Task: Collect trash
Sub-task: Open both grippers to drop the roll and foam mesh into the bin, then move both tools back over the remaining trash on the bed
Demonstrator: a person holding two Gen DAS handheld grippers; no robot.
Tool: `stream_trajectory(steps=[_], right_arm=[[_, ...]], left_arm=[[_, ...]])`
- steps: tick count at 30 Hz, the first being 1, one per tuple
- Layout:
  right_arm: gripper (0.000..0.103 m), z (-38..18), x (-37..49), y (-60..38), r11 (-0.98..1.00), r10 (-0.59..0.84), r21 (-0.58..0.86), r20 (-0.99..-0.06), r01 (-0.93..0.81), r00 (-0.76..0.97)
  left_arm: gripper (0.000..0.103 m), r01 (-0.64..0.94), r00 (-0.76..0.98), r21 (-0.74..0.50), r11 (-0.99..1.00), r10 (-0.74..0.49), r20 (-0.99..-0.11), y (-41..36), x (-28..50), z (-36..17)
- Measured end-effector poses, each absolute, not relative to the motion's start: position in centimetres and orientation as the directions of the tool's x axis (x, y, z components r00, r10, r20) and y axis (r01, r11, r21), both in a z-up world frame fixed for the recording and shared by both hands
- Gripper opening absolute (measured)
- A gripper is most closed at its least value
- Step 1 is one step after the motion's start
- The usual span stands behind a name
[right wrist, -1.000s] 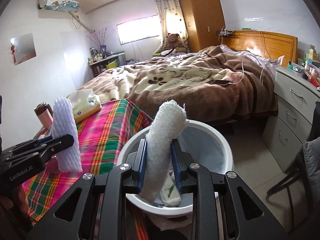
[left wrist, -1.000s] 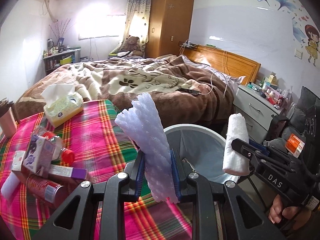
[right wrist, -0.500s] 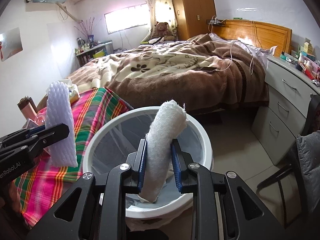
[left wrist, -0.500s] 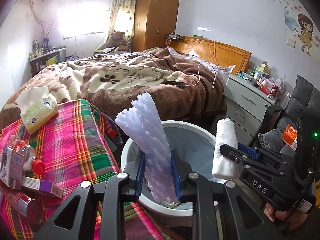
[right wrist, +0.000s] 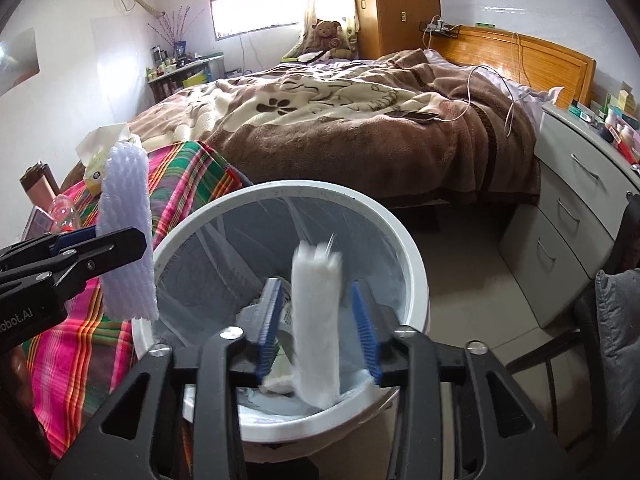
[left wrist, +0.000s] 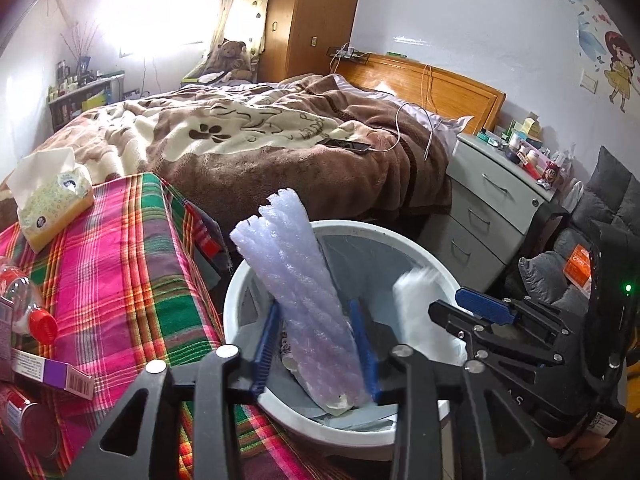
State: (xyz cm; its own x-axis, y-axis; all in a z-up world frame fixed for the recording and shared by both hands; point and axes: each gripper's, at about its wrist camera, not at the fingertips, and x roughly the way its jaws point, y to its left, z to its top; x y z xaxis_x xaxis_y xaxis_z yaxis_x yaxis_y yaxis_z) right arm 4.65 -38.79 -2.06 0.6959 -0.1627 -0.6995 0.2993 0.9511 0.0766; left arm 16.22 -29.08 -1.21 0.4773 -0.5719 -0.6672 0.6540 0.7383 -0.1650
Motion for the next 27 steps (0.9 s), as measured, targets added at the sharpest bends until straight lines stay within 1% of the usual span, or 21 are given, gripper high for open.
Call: stream_trajectory(steps=[1,2,12,27], right_arm=[[0.053,-2.0,4.5,-38.8,0.952,-0.159,0.078,-0.698,0.295,0.698],[0.053,-2.0,4.6,-38.7,0.952,-0.159,0.078,-0.698,0.295,0.698],[0.054,-1.2,4.5,-38.4,0.95,-0.162,0.086,-0.684,0.299,0.711],[0.054,0.1,4.8,-35.0,0.967,-0.121,0.096,-0.644,0.237,0.756]], left_arm=[[0.05,0.653,0.474,-0.171,0.738,-0.575,-0.667,-29.0,16.3,-1.3],[0.052,0.652,0.474,-0.172,0.739,-0.574,-0.668,-28.9,16.4,-1.3],[0.052,0.644,0.488,-0.167,0.747,-0.569,-0.662,-27.4,16.0,-0.9],[0.052,0.573,0.573,-0.153,0.805,-0.528,-0.627,-21.2,15.0,1.1]])
